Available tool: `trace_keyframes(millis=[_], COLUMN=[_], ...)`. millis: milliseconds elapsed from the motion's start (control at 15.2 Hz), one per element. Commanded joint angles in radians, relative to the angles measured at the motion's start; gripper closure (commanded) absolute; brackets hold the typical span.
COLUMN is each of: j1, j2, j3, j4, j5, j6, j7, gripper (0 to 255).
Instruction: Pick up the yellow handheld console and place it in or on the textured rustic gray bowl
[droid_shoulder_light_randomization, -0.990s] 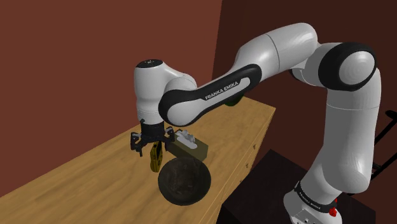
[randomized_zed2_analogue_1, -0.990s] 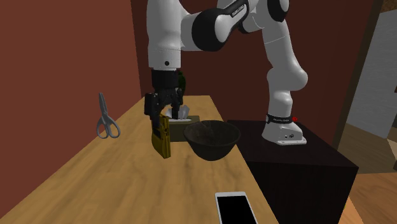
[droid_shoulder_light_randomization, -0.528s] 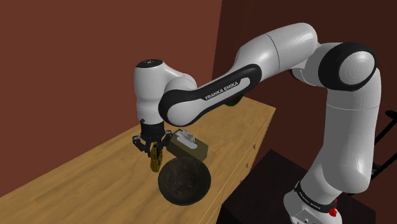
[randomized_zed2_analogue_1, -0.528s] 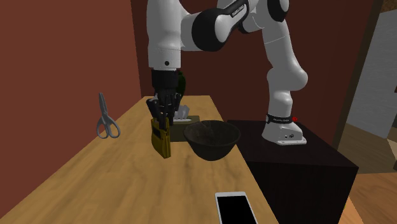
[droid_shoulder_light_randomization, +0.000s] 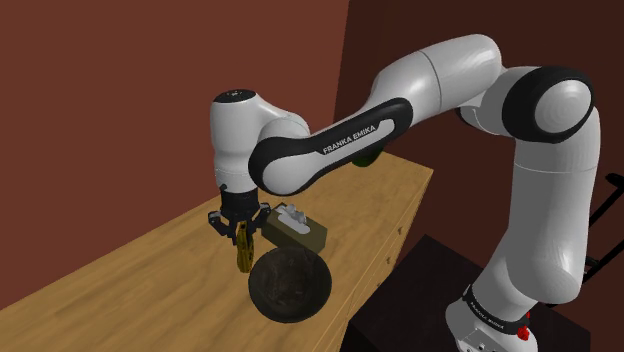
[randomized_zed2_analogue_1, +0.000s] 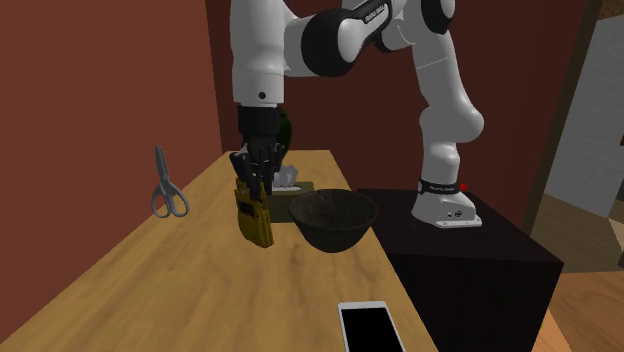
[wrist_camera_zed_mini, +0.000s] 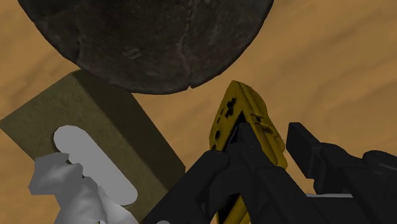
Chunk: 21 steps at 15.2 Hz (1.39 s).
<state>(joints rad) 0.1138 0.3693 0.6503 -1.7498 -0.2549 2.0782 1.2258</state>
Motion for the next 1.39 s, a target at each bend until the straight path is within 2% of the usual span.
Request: trace_keyframes(millis=[0,1320], j1=[-0.002,0.001], j2=[-0.009,-0.062], j3=[0.004,0.027], j4=[0.013,0.219], j5=[0.007,0.055], j6=[-0.02,-0.266], j7=[-0.004,-0.039], gripper=[255,255])
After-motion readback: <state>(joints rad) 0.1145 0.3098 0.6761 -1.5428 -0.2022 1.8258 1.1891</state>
